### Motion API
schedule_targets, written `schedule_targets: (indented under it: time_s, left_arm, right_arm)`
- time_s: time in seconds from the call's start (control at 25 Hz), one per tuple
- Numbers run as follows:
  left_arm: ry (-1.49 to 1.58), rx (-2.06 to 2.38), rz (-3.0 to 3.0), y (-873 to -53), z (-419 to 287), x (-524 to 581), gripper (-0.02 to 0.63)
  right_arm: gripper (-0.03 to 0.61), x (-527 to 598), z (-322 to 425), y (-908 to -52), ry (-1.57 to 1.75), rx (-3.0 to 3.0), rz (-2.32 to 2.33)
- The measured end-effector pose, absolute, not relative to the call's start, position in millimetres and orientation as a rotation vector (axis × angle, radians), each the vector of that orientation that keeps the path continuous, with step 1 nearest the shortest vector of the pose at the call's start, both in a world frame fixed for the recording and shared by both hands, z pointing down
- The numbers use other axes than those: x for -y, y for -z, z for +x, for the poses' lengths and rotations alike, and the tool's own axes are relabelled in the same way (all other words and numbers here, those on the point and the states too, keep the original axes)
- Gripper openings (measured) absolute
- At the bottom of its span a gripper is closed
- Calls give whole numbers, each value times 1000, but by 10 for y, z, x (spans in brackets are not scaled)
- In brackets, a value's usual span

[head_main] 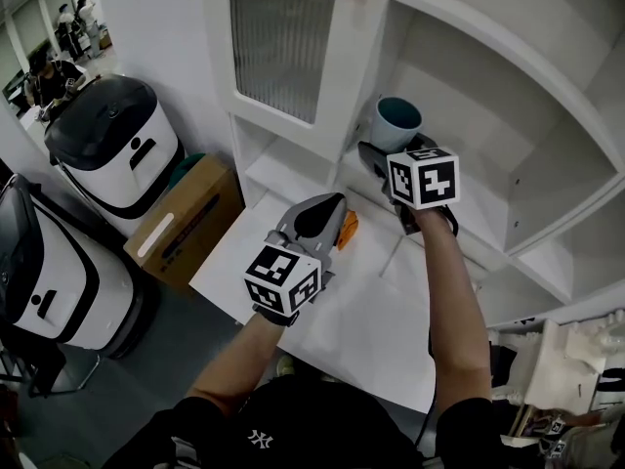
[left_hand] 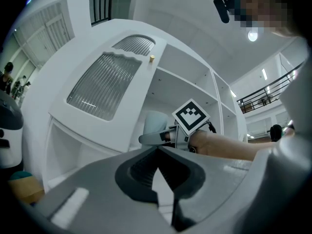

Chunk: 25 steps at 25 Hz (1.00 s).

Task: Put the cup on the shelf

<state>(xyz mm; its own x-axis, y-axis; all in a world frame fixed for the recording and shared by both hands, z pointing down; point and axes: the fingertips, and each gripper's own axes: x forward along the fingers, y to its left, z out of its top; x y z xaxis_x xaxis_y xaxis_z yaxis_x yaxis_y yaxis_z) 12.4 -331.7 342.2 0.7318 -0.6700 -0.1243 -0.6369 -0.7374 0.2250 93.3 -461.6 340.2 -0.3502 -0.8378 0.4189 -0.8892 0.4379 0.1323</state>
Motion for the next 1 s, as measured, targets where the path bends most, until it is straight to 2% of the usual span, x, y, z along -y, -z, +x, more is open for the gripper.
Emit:
schedule_targets:
  time_s: [0.28,0.6,0.8,1.0]
  left_arm:
    - [290,1052,2772,-3403,161,3252,0]
    - [264,1054,2768,-3436,231,3197,0]
    - [249,1043,2765,-3454,311,3149,0]
    - [240,1043,2773,-3413,361,3036,0]
  right_arm:
    - [449,4533,938,-3411,-151,2274,1425]
    - [471,4356,1188,-3398,-184,2290,1460]
    - [445,4070,1280,-3329,-156,2346,1497]
    - [355,3671,1270,-3233,-69,2424,1552]
